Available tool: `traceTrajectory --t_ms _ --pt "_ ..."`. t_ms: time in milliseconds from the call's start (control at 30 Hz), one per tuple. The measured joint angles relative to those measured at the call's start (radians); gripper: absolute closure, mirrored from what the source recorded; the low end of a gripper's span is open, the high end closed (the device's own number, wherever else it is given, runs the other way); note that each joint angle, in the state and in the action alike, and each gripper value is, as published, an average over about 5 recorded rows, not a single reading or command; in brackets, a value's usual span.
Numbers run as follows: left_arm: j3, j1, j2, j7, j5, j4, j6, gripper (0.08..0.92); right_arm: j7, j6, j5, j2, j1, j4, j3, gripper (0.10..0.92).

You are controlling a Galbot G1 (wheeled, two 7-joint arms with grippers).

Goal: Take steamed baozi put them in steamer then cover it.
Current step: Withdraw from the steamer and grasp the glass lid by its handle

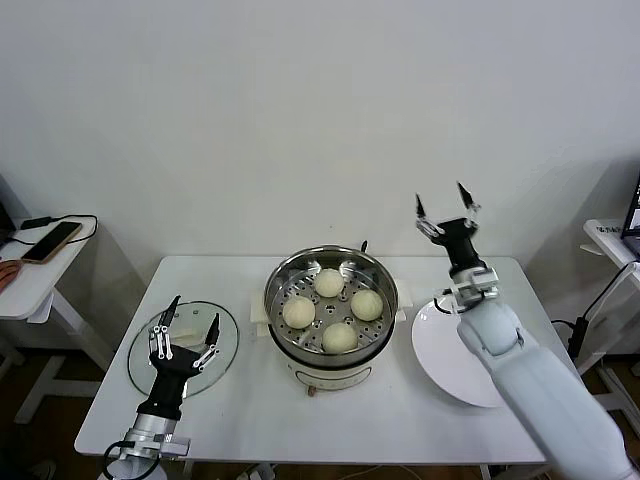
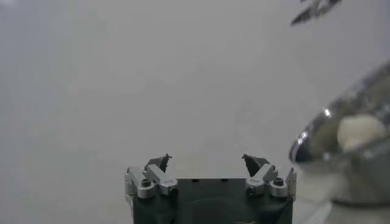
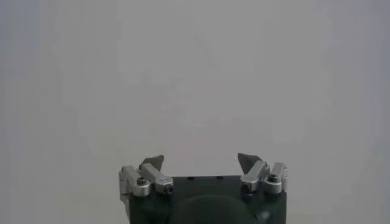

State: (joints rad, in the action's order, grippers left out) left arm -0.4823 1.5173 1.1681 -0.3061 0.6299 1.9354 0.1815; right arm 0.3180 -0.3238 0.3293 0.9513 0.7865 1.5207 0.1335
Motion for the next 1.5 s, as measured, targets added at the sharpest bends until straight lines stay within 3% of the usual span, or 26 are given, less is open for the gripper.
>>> traceTrajectory --t_ms 567,1500 --pt "-0.026 -0.046 -0.010 -0.032 0.413 -0.277 -0.090 0.177 -0.013 -0.057 -0.082 0.180 0.365 -0.001 0.306 0.203" --pt "0.013 -0.273 0.006 -0.042 0.516 -0.532 -0.176 0.177 -0.038 -0.068 -0.149 0.258 0.451 -0.023 0.354 0.203"
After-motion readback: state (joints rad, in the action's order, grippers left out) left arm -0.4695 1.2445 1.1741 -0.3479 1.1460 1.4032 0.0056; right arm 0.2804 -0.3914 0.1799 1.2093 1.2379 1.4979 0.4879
